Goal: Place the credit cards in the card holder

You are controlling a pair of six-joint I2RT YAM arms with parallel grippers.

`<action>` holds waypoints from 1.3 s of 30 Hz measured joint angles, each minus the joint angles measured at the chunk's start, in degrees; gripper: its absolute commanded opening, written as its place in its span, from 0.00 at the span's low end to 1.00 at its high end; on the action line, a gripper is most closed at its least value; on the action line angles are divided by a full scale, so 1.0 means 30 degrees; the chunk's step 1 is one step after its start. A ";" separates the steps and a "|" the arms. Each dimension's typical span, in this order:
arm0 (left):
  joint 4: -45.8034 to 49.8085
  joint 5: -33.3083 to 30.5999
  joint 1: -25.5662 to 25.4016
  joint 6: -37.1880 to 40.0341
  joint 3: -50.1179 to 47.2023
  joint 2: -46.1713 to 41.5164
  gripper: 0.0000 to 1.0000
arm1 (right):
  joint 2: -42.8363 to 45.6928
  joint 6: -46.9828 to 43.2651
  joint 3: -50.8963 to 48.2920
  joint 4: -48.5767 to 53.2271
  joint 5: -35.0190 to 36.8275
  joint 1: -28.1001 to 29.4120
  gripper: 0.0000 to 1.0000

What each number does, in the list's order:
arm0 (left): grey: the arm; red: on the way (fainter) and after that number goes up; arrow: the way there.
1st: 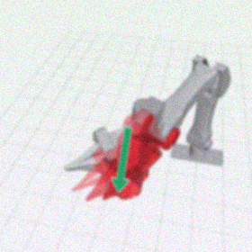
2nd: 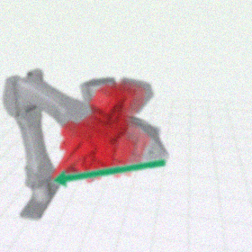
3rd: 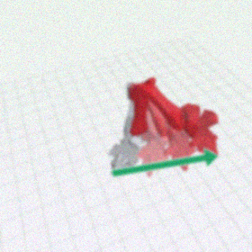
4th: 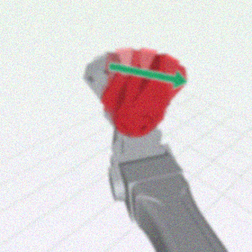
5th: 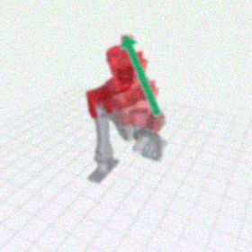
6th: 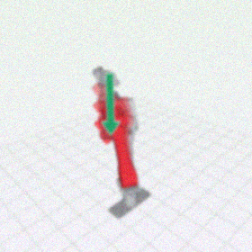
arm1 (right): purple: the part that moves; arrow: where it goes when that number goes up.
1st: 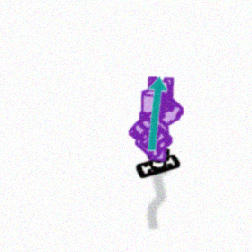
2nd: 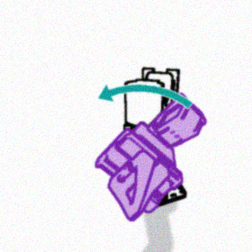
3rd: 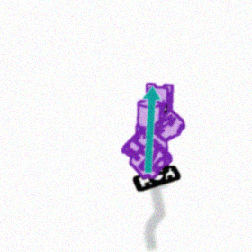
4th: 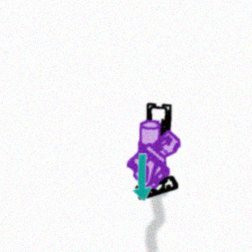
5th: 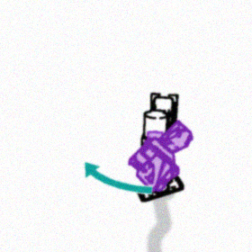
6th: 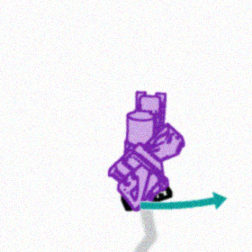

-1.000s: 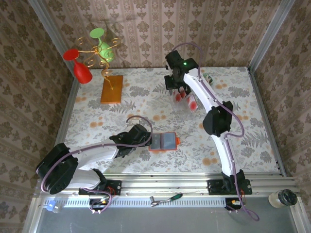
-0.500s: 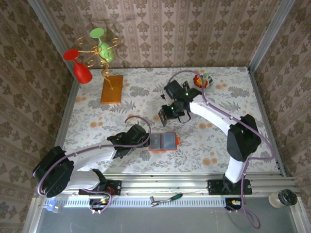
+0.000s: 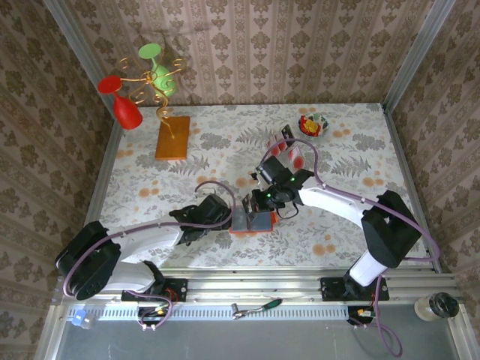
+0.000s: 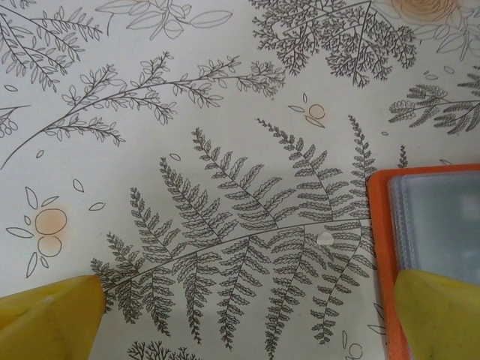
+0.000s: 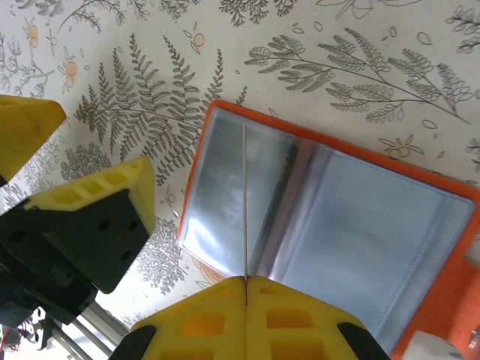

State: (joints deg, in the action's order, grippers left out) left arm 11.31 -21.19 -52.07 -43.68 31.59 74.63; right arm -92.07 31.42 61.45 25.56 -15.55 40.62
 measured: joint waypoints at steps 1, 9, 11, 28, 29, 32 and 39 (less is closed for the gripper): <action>0.0000 0.0000 -0.0044 0.0000 0.0022 0.0066 1.00 | 0.0000 0.0073 -0.0087 -0.0138 0.0000 0.0073 0.00; -0.0015 -0.0022 -0.0532 0.0000 0.0364 0.0597 1.00 | -0.0525 0.0182 -0.0437 -0.1275 0.0007 0.0182 0.00; -0.0015 -0.0029 -0.0627 0.0000 0.0393 0.0780 1.00 | -0.0787 0.0175 -0.0612 -0.1545 0.0007 0.0182 0.00; -0.0284 -0.0073 -0.0889 0.0000 0.0532 0.1829 1.00 | -0.1224 0.0182 -0.1311 -0.2317 -0.0051 0.0197 0.00; -0.0342 -0.0073 -0.0889 0.0000 0.0539 0.1894 1.00 | -0.1224 0.0182 -0.1311 -0.2346 -0.0058 0.0197 0.00; -0.0459 -0.0080 -0.0903 0.0000 0.0539 0.2178 1.00 | -0.1224 0.0182 -0.1311 -0.2433 -0.0109 0.0211 0.00; -0.0546 -0.0452 -0.1137 -0.0095 0.0539 0.2259 1.00 | -0.1224 0.0189 -0.1326 -0.2506 -0.0138 0.0270 0.00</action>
State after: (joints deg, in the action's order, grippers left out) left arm 9.67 -22.55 -55.48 -43.97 33.21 81.41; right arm -95.74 31.99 57.47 18.04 -15.97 41.43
